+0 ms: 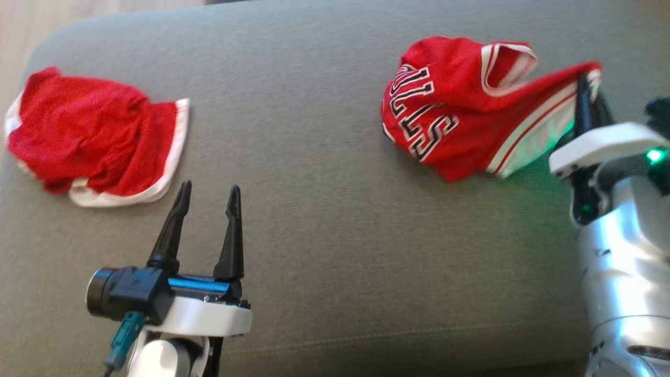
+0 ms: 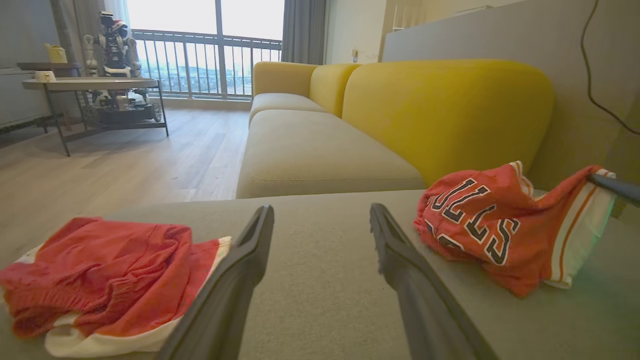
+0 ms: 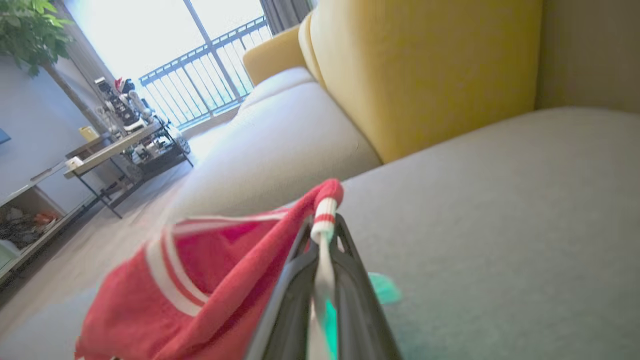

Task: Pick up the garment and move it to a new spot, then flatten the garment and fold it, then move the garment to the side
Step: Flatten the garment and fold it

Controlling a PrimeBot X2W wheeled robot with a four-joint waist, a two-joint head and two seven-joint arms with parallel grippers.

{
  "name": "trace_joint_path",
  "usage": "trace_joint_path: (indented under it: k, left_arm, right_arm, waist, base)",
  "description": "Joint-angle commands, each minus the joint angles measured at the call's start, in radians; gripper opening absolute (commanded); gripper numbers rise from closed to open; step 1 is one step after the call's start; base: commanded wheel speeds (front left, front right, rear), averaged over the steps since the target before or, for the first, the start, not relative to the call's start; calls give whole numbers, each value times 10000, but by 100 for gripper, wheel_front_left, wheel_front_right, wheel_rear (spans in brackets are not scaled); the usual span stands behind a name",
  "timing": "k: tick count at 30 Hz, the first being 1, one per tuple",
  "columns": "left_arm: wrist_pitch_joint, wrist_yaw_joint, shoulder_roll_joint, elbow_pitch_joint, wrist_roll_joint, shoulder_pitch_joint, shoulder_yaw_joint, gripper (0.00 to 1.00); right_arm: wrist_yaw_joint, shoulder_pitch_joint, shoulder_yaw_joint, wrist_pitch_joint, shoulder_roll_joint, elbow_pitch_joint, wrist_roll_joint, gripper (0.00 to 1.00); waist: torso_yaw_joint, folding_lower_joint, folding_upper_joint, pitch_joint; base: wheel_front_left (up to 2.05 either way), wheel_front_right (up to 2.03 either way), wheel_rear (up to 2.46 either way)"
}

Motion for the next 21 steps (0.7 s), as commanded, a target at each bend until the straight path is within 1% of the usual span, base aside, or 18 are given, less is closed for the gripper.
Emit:
trace_joint_path:
  k: [1,4,7,10,12,14,15,18,21]
  left_arm:
    - [-51,-28,-22,-426,102,-199,293,100]
    - [-51,-7,-22,-458,98,-202,247,100]
    - [-51,33,-22,-448,81,-166,206,100]
    - [-51,46,-22,-439,44,-163,175,100]
    - [-51,41,-22,-414,0,-173,164,100]
    - [-51,21,-22,-384,-49,-190,134,100]
    - [-51,21,-22,-384,-49,-190,134,100]
    - [-51,21,-22,-320,-88,-203,102,100]
    - [-51,17,-22,-274,-146,-253,47,100]
  right_arm:
    - [-4,-561,78,125,59,-1035,-305,0]
    - [-4,-1143,-205,769,-12,-2469,-959,0]
    - [-4,-1746,-252,1514,11,-4078,-1440,0]
    - [-4,-2243,88,2114,45,-5592,-1575,0]
    - [-4,-2403,494,2429,60,-6361,-1650,0]
    - [-4,-2430,1070,2639,65,-6837,-1365,0]
    - [-4,-2430,1070,2639,65,-6837,-1365,0]
    - [-4,-2038,2234,2918,68,-7136,-531,0]
    - [-4,-1139,3633,3081,69,-7045,298,0]
  waist:
    - [-486,-1,0,-272]
    - [-669,-1,0,-424]
    - [-732,-1,0,-555]
    - [-706,-1,0,-605]
    - [-647,-1,0,-613]
    - [-533,-1,0,-623]
    - [-533,-1,0,-623]
    - [-314,-1,0,-642]
    - [-39,-1,0,-602]
  base:
    - [0,0,0]
    - [0,0,0]
    - [0,0,0]
    - [0,0,0]
    - [0,0,0]
    - [0,0,0]
    - [0,0,0]
    - [0,0,0]
    - [0,0,0]
